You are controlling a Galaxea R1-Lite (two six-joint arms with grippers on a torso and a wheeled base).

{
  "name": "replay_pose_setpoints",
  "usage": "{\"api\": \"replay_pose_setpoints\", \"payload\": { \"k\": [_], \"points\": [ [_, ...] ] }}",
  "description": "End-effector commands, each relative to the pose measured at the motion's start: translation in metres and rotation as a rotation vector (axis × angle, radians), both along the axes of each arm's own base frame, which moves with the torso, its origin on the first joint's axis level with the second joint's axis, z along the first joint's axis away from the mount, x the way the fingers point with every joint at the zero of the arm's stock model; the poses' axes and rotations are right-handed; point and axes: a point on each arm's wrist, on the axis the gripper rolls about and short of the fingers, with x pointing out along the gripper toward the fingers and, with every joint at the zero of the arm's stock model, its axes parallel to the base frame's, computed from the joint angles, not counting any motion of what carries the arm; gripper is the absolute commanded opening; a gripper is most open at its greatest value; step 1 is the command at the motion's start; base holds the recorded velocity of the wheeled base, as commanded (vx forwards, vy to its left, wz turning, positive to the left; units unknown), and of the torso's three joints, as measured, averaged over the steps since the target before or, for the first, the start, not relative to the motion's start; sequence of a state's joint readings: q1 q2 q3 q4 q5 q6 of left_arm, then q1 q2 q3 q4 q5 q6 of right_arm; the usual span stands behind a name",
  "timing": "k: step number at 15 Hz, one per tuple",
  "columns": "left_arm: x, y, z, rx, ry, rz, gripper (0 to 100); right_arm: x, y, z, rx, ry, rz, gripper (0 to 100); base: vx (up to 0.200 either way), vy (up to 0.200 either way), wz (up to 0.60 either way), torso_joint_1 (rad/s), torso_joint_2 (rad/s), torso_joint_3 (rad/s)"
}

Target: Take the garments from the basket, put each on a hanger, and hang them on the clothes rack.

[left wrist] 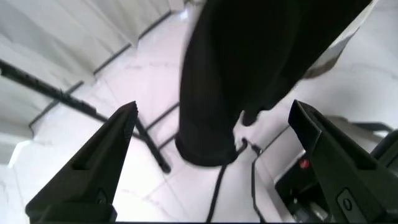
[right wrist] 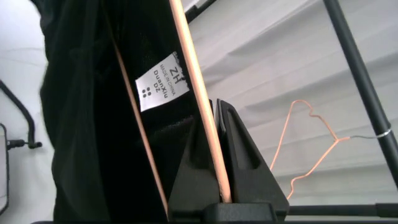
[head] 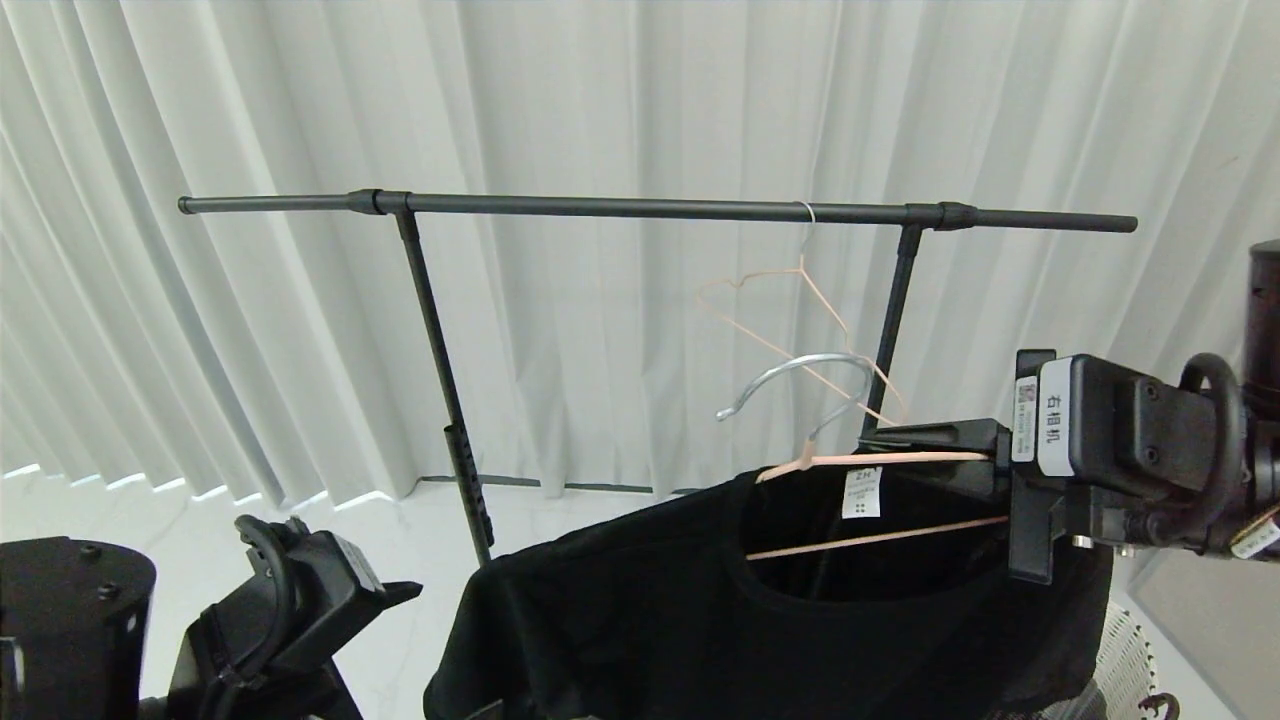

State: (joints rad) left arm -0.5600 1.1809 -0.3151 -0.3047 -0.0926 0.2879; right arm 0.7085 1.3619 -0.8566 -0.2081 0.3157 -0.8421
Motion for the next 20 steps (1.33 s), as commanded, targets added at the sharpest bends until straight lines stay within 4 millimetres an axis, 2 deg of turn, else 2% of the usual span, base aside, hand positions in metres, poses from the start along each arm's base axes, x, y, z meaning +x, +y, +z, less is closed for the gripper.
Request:
{"api": "replay_pose_setpoints", "payload": {
  "k": [1,4,5,9,10,12,13,14,20],
  "points": [
    [0.001,0.000,-0.010,0.032,0.039,0.003,100,-0.006,-0.005,0.007,0.021,-0.024,0.002,0,0.000,0.000,0.00,0.000,0.00,0.000],
    [0.011,-0.002,-0.010,0.028,0.041,0.028,100,-0.008,-0.006,0.008,0.023,-0.029,0.002,0,0.000,0.000,0.00,0.000,0.00,0.000],
    [0.016,-0.004,-0.011,0.022,0.032,0.038,0,-0.008,-0.006,0.009,0.025,-0.031,0.002,0,0.000,0.000,0.00,0.000,0.00,0.000],
    [0.024,-0.001,-0.015,0.025,0.041,0.079,0,-0.011,-0.010,0.011,0.032,-0.042,-0.015,0,0.000,0.000,0.00,0.000,0.00,0.000],
    [0.027,0.006,-0.015,0.025,0.041,0.122,0,-0.011,-0.009,0.011,0.034,-0.034,-0.028,0,0.000,0.000,0.00,0.000,0.00,0.000],
    [0.033,0.033,-0.010,0.014,0.014,0.289,0,-0.010,-0.010,0.011,0.046,-0.015,-0.051,0,0.000,0.000,0.00,0.000,0.00,0.000],
    [0.033,0.033,-0.010,0.014,0.014,0.289,0,-0.010,-0.010,0.011,0.046,-0.015,-0.051,0,0.000,0.000,0.00,0.000,0.00,0.000],
    [0.033,0.047,-0.006,0.001,-0.009,0.374,0,-0.010,-0.011,0.012,0.050,-0.014,-0.071,0,0.000,0.000,0.00,0.000,0.00,0.000],
    [0.031,0.045,0.002,-0.017,-0.055,0.359,0,-0.010,-0.012,0.013,0.066,0.006,-0.113,0,0.000,0.000,0.00,0.000,0.00,0.000]
  ]
}}
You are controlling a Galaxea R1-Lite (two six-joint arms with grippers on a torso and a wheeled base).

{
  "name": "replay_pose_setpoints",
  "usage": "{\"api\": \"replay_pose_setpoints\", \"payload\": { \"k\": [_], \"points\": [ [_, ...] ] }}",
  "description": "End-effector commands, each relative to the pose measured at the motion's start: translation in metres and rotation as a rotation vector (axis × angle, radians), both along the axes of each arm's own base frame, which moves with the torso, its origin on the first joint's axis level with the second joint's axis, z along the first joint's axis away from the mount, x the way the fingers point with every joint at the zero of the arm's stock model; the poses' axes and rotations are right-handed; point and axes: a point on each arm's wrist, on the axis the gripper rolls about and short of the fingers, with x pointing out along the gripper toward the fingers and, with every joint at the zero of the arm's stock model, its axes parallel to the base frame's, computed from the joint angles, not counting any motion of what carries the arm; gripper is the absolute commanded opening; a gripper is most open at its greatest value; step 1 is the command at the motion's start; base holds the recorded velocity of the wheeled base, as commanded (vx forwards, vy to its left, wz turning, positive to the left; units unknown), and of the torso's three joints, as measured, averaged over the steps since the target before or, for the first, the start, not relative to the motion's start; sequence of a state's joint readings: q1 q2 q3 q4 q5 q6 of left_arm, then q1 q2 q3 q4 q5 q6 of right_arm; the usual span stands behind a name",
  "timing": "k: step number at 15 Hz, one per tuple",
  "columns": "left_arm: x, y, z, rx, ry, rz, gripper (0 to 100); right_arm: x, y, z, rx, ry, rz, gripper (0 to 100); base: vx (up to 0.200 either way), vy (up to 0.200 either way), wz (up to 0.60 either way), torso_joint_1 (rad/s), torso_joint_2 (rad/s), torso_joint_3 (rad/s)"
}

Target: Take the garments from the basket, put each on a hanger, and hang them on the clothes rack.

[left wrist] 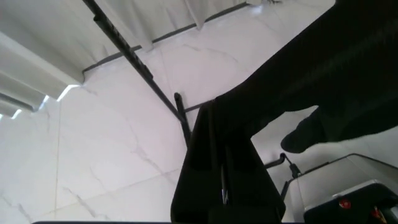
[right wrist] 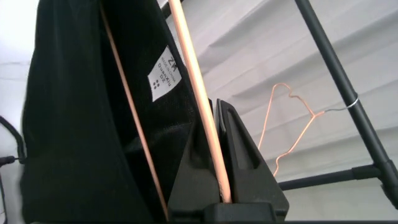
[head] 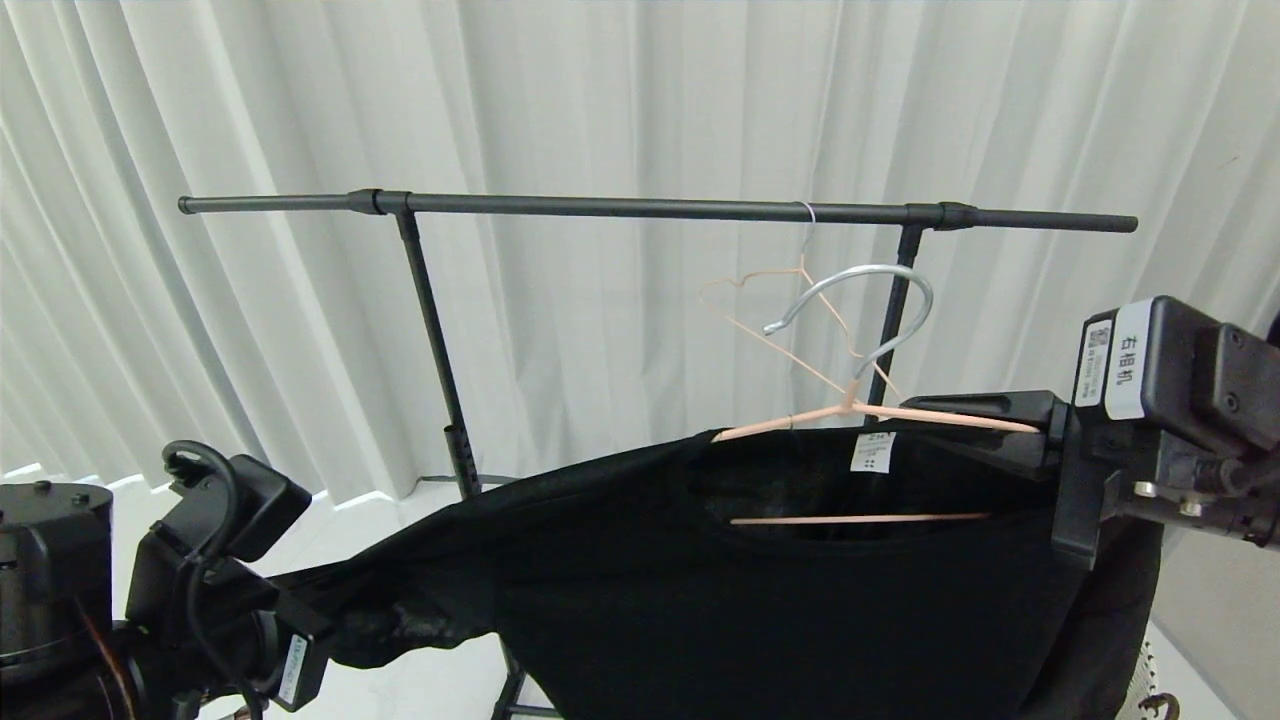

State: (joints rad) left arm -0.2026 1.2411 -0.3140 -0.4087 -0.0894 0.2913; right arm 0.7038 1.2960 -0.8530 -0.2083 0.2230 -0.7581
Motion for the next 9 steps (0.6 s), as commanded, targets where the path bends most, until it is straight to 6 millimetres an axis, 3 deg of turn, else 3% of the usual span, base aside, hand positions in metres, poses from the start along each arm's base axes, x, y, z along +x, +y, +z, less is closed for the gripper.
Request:
{"api": "replay_pose_setpoints", "payload": {
  "k": [1,6,7,9],
  "points": [
    [-0.002,0.000,0.003,-0.003,-0.016,-0.001,0,0.000,0.000,0.000,0.001,-0.001,-0.007,0,0.000,0.000,0.00,0.000,0.00,0.000],
    [-0.004,0.000,0.011,-0.019,-0.060,-0.011,0,-0.004,-0.004,0.004,0.053,0.037,-0.051,0,0.000,0.000,0.00,0.000,0.00,0.000],
    [-0.006,-0.003,0.013,-0.028,-0.067,-0.038,100,-0.004,-0.004,0.004,0.054,0.040,-0.052,0,0.000,0.000,0.00,0.000,0.00,0.000],
    [-0.005,-0.004,0.016,-0.034,-0.077,-0.048,100,-0.005,-0.005,0.005,0.062,0.039,-0.054,0,0.000,0.000,0.00,0.000,0.00,0.000]
  ]
}}
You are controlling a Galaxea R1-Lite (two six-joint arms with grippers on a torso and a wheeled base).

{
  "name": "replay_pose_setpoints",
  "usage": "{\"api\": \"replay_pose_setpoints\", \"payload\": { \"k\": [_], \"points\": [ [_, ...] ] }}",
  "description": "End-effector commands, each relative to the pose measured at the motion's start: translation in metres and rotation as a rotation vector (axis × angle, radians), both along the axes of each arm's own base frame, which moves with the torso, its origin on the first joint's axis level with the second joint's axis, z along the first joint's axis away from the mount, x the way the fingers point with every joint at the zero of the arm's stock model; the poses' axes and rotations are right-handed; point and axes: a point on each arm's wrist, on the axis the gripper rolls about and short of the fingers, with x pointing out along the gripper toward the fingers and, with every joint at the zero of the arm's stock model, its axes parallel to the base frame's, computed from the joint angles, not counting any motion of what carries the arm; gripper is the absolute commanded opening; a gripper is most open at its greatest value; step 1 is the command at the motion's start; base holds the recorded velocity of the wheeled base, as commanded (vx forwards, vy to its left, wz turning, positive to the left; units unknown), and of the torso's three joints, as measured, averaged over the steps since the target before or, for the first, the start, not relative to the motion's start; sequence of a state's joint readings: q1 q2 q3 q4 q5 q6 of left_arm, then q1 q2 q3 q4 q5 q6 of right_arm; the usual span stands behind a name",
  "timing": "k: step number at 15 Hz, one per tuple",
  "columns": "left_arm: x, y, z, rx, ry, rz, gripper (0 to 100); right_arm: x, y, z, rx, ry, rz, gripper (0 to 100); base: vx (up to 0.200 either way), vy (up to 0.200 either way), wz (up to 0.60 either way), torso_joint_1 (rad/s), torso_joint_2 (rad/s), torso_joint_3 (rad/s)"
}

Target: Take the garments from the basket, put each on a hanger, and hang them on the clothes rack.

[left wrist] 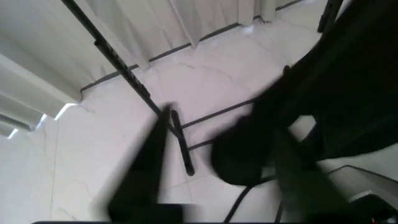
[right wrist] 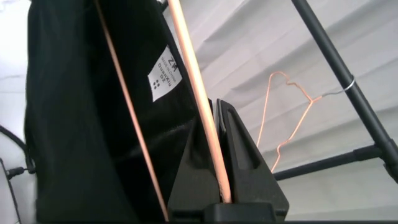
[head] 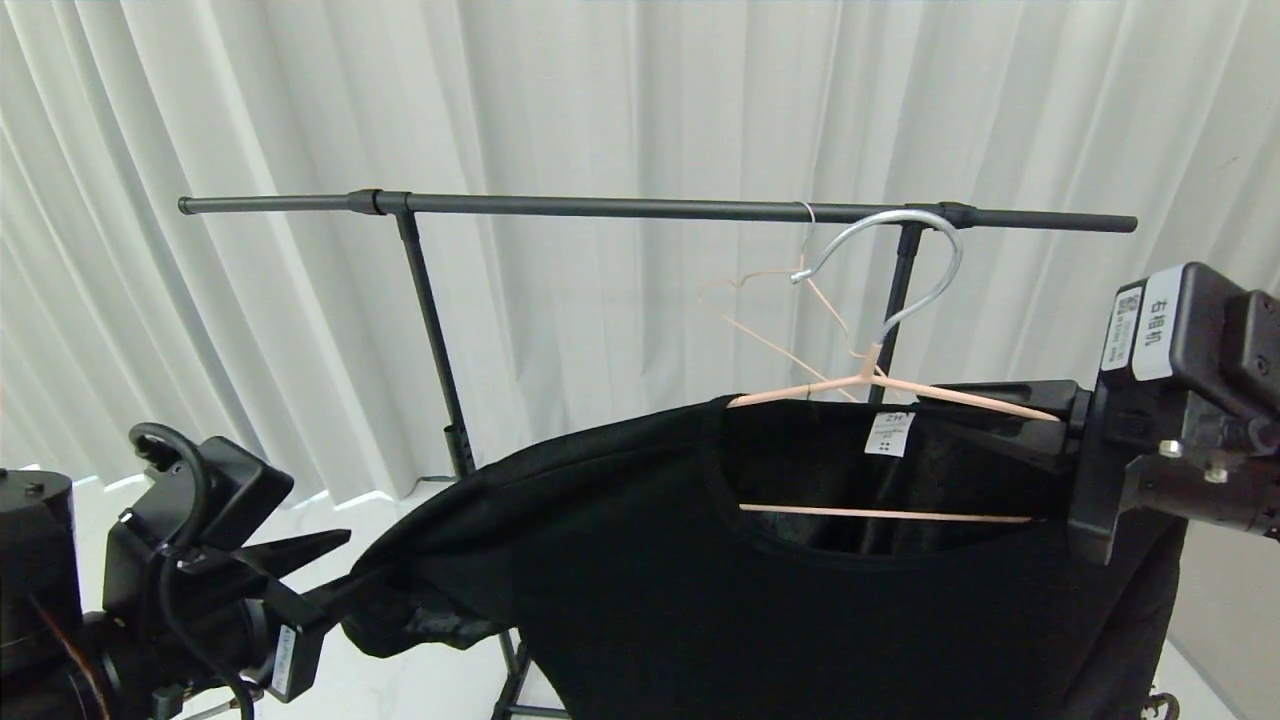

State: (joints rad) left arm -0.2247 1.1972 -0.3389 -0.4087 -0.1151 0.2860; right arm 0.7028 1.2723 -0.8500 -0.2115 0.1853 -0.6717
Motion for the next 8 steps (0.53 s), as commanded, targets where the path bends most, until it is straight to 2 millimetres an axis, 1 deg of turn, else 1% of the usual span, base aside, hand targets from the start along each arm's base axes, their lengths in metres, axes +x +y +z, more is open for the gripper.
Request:
{"api": "replay_pose_setpoints", "payload": {
  "k": [1,4,6,8],
  "points": [
    [0.000,0.000,0.003,-0.006,-0.016,-0.001,100,0.000,-0.001,0.001,0.008,0.004,-0.005,0,0.000,0.000,0.00,0.000,0.00,0.000],
    [0.002,0.008,0.017,-0.090,-0.053,0.091,100,0.002,-0.008,0.001,0.051,0.041,-0.066,0,0.000,0.000,0.00,0.000,0.00,0.000],
    [-0.001,0.017,0.021,-0.113,-0.076,0.157,100,0.006,-0.016,-0.006,0.039,0.058,-0.145,0,0.000,0.000,0.00,0.000,0.00,0.000],
    [-0.009,0.023,0.028,-0.113,-0.126,0.206,100,0.008,-0.016,-0.016,0.066,0.136,-0.276,0,0.000,0.000,0.00,0.000,0.00,0.000]
  ]
}}
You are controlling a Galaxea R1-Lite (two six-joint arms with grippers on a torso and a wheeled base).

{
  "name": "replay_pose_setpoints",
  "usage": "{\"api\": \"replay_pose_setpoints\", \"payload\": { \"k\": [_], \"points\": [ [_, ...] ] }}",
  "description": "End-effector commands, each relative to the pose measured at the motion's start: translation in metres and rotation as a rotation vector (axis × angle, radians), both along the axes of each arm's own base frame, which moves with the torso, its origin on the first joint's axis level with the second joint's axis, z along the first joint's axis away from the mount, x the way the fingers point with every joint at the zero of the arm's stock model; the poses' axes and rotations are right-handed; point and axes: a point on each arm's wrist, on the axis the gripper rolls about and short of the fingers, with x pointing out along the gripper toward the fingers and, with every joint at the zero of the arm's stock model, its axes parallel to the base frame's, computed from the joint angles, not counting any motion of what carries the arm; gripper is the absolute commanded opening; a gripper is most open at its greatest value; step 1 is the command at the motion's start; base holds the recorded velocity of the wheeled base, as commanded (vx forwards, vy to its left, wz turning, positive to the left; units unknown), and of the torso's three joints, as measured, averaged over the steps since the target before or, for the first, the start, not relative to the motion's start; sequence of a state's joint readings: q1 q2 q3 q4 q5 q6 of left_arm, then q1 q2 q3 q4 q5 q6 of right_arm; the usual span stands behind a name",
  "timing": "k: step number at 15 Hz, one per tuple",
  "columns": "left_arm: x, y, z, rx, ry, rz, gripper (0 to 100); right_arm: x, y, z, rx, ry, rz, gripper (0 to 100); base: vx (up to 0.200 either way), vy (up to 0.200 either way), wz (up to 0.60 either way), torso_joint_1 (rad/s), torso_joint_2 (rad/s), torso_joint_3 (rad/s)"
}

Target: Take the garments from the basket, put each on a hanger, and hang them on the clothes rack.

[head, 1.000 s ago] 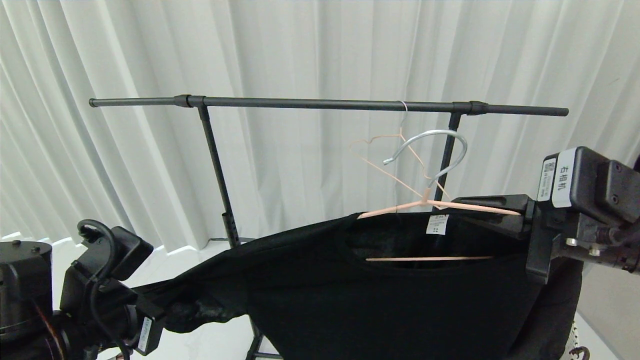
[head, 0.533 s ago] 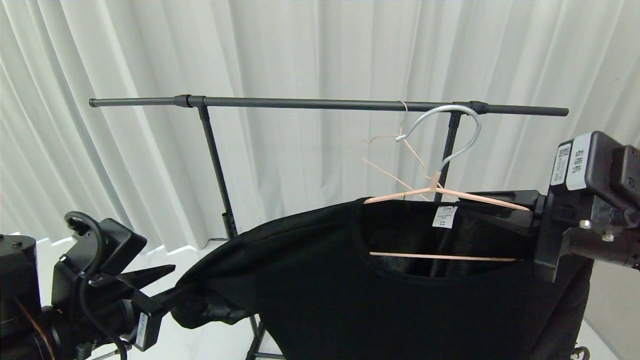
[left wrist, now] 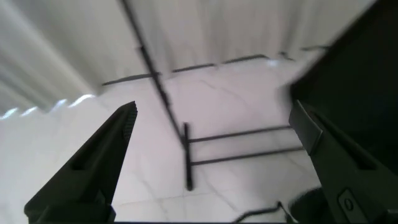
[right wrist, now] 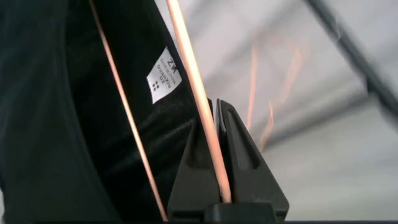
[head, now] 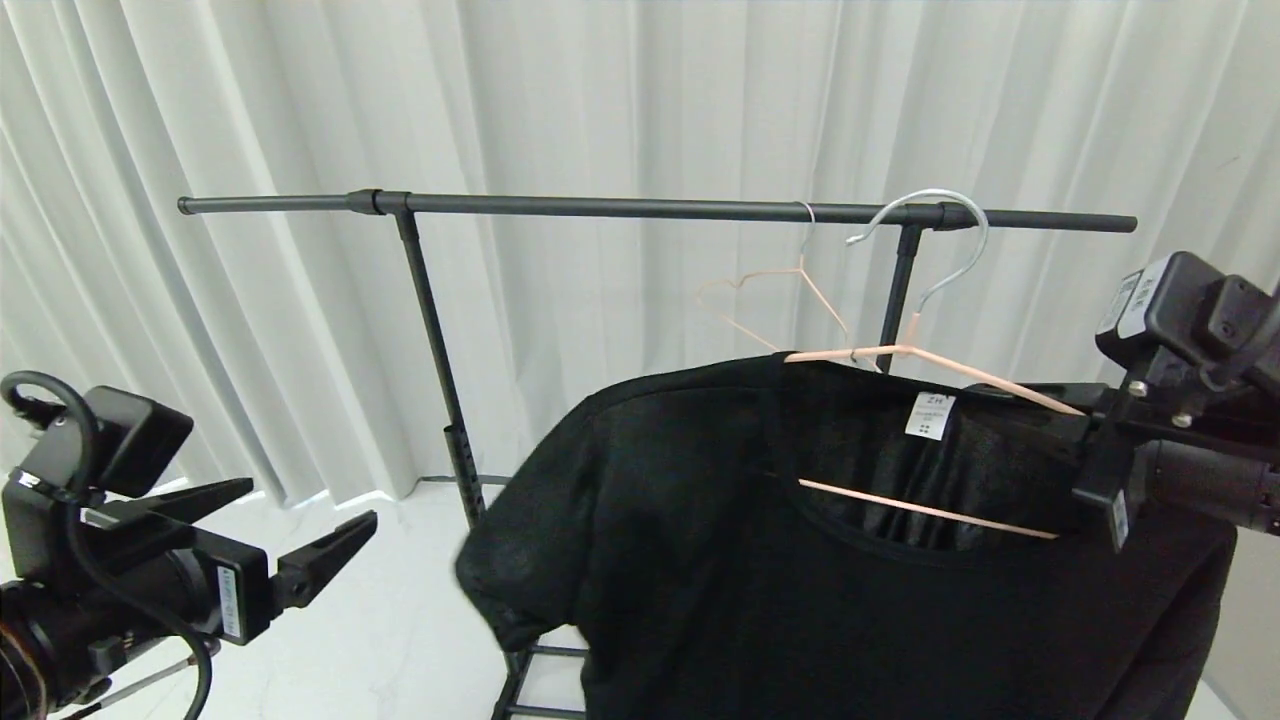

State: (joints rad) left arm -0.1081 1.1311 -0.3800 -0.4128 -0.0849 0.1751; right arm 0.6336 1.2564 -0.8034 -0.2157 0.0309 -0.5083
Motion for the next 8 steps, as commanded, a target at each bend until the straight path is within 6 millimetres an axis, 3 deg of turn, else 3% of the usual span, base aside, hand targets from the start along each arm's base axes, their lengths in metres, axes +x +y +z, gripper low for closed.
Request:
{"api": "replay_pose_setpoints", "payload": {
  "k": [1,5,8],
  "points": [
    [-0.007,0.007,0.007,0.008,-0.049,0.074,100,0.002,0.003,-0.010,0.021,0.068,-0.094,0,0.000,0.000,0.00,0.000,0.00,0.000],
    [-0.006,0.010,0.005,0.053,-0.039,0.211,100,0.014,0.022,-0.034,0.117,0.268,-0.303,0,0.000,0.000,0.00,0.000,0.00,0.000],
    [-0.001,0.012,0.011,0.072,-0.056,0.265,100,0.014,0.021,-0.045,0.102,0.366,-0.364,0,0.000,0.000,0.00,0.000,0.00,0.000]
  ]
}}
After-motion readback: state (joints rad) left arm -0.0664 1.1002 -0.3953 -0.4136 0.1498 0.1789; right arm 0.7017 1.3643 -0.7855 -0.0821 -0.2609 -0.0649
